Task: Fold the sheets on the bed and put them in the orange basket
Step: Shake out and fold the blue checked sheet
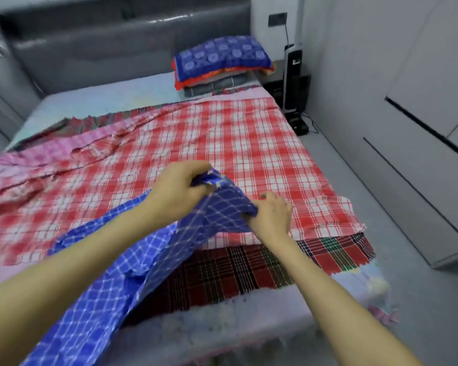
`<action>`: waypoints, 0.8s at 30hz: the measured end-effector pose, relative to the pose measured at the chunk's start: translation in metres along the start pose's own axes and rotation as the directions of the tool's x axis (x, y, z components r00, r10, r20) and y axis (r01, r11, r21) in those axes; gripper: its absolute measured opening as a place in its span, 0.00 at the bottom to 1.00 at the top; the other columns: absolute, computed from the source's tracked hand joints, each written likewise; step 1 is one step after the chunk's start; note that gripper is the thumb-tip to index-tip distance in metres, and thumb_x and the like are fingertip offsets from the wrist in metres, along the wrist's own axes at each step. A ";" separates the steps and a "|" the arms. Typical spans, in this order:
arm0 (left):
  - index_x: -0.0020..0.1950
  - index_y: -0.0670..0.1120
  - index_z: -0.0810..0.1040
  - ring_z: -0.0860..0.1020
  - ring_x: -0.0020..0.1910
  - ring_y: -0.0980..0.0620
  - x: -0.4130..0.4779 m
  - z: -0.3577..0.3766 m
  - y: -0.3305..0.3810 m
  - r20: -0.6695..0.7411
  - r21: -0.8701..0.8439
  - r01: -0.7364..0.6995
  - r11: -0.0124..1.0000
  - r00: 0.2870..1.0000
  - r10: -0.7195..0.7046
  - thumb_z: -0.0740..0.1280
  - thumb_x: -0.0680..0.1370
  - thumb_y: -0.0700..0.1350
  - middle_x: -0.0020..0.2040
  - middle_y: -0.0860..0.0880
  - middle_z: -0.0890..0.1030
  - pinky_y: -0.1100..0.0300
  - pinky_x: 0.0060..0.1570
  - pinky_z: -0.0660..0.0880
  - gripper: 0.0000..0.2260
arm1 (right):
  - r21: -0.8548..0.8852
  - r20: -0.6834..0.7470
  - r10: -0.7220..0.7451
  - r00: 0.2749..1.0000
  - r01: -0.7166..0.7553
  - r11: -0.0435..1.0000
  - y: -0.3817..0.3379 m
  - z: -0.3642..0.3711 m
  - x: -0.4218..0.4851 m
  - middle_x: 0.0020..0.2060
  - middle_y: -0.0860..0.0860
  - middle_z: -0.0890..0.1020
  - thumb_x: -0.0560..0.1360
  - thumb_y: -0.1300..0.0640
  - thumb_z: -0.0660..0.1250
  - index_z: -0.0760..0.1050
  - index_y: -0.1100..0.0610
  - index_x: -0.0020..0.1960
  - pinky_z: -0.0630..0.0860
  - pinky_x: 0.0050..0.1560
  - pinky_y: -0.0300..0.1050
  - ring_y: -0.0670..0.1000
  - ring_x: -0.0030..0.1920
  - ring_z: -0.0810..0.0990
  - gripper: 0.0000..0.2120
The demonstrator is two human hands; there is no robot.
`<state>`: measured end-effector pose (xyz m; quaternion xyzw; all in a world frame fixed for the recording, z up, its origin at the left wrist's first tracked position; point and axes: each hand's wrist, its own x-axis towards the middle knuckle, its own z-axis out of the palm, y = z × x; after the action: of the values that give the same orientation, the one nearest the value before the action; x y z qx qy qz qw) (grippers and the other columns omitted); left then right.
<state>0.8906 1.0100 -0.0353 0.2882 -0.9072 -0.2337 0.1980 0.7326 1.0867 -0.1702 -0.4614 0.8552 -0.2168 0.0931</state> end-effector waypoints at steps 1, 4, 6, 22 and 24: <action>0.39 0.35 0.74 0.67 0.31 0.47 0.013 -0.027 0.000 -0.059 -0.027 -0.001 1.000 0.998 -0.001 0.68 0.75 0.42 0.32 0.39 0.73 0.57 0.33 0.59 0.11 | 0.010 0.029 0.037 0.999 -0.037 0.999 -0.009 -0.008 0.012 0.45 0.51 0.77 0.71 0.47 0.67 0.80 0.53 0.39 0.65 0.53 0.50 0.57 0.49 0.76 0.10; 0.36 0.35 0.71 0.62 0.32 0.57 0.048 -0.101 0.007 -0.234 -0.109 -0.052 0.993 0.972 0.025 0.66 0.71 0.47 0.29 0.46 0.67 0.57 0.33 0.59 0.15 | 0.162 0.077 0.097 0.992 -0.108 0.981 -0.036 -0.028 0.038 0.28 0.48 0.68 0.73 0.51 0.65 0.65 0.51 0.28 0.67 0.42 0.47 0.54 0.33 0.71 0.17; 0.36 0.36 0.71 0.63 0.34 0.55 0.069 -0.153 0.012 -0.340 -0.186 -0.081 0.979 0.940 0.013 0.65 0.70 0.47 0.31 0.47 0.66 0.57 0.34 0.59 0.13 | 0.327 0.113 0.124 0.986 -0.155 0.932 -0.058 -0.041 0.052 0.26 0.49 0.69 0.74 0.53 0.65 0.63 0.51 0.29 0.61 0.33 0.45 0.54 0.30 0.68 0.17; 0.34 0.52 0.71 0.68 0.33 0.58 0.089 -0.476 -0.003 -0.856 -0.219 -0.274 0.936 0.514 -0.050 0.65 0.77 0.42 0.28 0.56 0.75 0.67 0.34 0.66 0.13 | -0.143 -0.713 -0.240 0.659 0.199 0.970 -0.215 -0.344 0.127 0.43 0.58 0.83 0.77 0.57 0.64 0.79 0.59 0.46 0.62 0.43 0.48 0.62 0.46 0.79 0.07; 0.34 0.51 0.72 0.70 0.34 0.56 0.084 -0.507 -0.017 -0.892 -0.225 -0.288 0.931 0.445 -0.078 0.65 0.77 0.42 0.31 0.53 0.73 0.65 0.35 0.67 0.12 | -0.305 -0.853 -0.345 0.391 0.162 0.938 -0.246 -0.395 0.114 0.38 0.58 0.82 0.76 0.60 0.63 0.80 0.60 0.42 0.55 0.42 0.46 0.60 0.41 0.77 0.08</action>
<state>1.0848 0.7888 0.3864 0.2702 -0.6283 -0.1897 0.7045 0.7116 0.9866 0.2977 -0.4066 0.7070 -0.3650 -0.4491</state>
